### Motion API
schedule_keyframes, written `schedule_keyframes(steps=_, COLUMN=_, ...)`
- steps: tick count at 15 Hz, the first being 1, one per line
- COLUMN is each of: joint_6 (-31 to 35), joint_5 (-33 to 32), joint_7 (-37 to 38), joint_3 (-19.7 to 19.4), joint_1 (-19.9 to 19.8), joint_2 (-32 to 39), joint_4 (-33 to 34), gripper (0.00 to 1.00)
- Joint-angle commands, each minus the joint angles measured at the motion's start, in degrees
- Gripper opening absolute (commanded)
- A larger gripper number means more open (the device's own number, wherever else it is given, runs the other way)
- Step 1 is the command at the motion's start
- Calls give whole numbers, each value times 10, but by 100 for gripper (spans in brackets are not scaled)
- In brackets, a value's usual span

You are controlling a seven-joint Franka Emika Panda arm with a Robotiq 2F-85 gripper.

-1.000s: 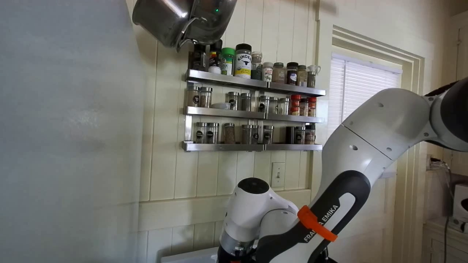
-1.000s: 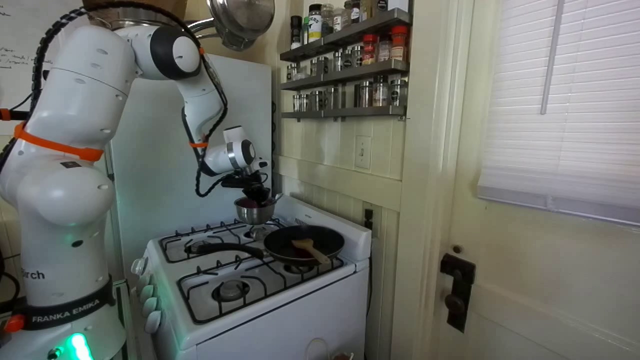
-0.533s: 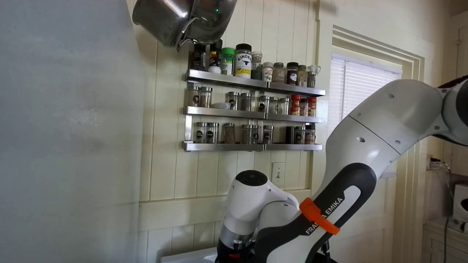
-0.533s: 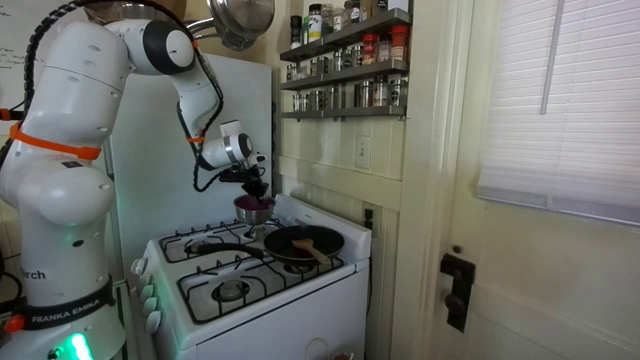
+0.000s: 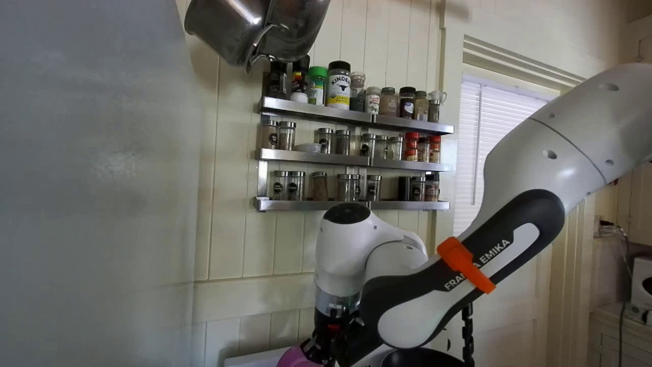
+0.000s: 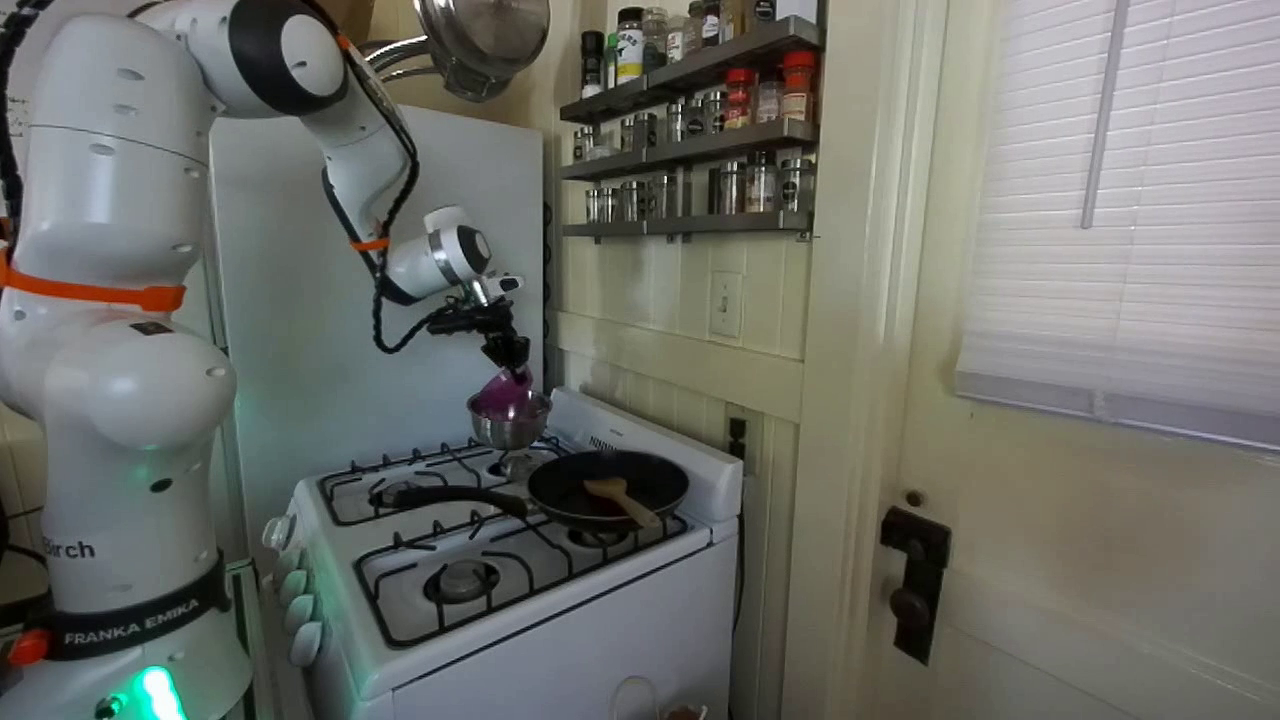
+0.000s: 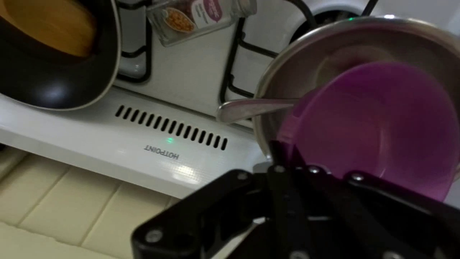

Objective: Move the silver bowl backwards, remove the purple bowl from inside it and place it on the stove top and place the smaller silver bowl inside the bigger silver bowl

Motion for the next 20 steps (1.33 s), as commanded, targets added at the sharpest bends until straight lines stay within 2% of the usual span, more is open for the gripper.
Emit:
schedule_keyframes(steps=1, joint_6=-46, joint_5=56, joint_7=67, joint_3=20, joint_1=-6, joint_2=-84, joint_4=-59, gripper=1)
schedule_keyframes(steps=8, joint_6=57, joint_5=271, joint_7=88, joint_3=76, joint_1=-7, joint_2=-192, joint_4=-206, gripper=1)
schedule_keyframes(steps=13, joint_6=149, joint_5=420, joint_7=112, joint_3=112, joint_1=11, joint_2=-225, joint_4=-314, gripper=1)
schedule_keyframes(steps=18, joint_6=217, joint_5=595, joint_7=75, joint_3=106, joint_1=56, joint_2=-213, joint_4=-373, gripper=1)
schedule_keyframes(steps=19, joint_6=219, joint_5=606, joint_7=77, joint_3=106, joint_1=52, joint_2=-184, joint_4=-344, gripper=1)
schedule_keyframes(steps=20, joint_6=232, joint_5=630, joint_7=69, joint_3=105, joint_1=58, joint_2=-182, joint_4=-350, gripper=1)
